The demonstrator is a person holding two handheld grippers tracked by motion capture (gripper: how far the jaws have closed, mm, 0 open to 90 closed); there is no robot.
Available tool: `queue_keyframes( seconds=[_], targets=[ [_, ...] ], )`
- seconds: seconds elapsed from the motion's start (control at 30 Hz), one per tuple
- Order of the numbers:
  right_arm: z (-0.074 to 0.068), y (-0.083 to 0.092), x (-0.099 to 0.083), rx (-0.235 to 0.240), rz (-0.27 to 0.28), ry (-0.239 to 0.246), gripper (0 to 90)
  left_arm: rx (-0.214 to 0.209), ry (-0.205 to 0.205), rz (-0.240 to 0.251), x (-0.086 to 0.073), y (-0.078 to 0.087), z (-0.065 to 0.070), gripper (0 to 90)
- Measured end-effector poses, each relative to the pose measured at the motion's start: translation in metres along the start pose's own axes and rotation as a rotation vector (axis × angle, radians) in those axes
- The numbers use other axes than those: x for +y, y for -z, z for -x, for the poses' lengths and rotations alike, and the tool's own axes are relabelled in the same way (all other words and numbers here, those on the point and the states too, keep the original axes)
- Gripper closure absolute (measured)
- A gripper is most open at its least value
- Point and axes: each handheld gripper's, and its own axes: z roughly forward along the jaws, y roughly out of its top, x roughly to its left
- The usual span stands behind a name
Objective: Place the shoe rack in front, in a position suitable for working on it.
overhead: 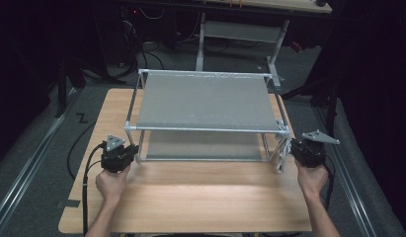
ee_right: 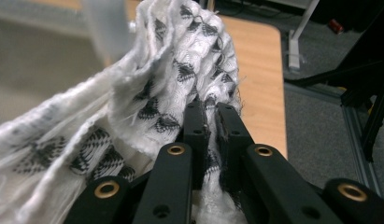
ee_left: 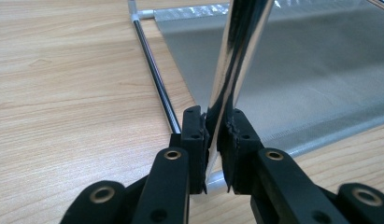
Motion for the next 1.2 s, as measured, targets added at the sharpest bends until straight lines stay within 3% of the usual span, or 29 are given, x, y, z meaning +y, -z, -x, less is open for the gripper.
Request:
queue_keyframes(
  seconds=[0.2, 0.43, 0.67, 0.77, 0.87, 1.0, 1.07, 1.2],
  targets=[
    [-0.011, -0.013, -0.019, -0.002, -0.053, 0.034, 84.5, -0.002, 0.000, 0.003, -0.001, 0.001, 0.001, 80.1],
    [-0.014, -0.030, -0.038, 0.025, -0.077, -0.008, 84.5, -0.009, -0.016, -0.010, 0.001, 0.000, 0.000, 80.2],
    [-0.018, -0.045, -0.041, 0.007, -0.095, -0.007, 84.2, 0.000, -0.014, -0.025, 0.006, -0.004, -0.002, 80.2],
    [-0.021, -0.048, -0.042, -0.018, -0.079, -0.006, 84.1, 0.013, -0.010, -0.023, 0.006, -0.004, -0.001, 80.3],
    [-0.020, -0.049, -0.041, -0.018, -0.077, -0.012, 82.7, 0.010, -0.010, -0.026, 0.006, -0.004, -0.002, 80.1],
    [-0.017, -0.044, -0.040, -0.022, -0.067, -0.033, 71.9, 0.019, -0.005, -0.027, 0.007, -0.005, -0.002, 80.2],
    [-0.015, -0.036, -0.042, -0.005, -0.045, -0.051, 67.8, 0.017, 0.008, -0.019, 0.006, -0.005, -0.002, 80.0],
    [-0.017, -0.022, -0.043, 0.030, -0.016, -0.041, 62.9, 0.019, 0.000, -0.025, 0.007, -0.006, 0.001, 80.1]
  ],
)
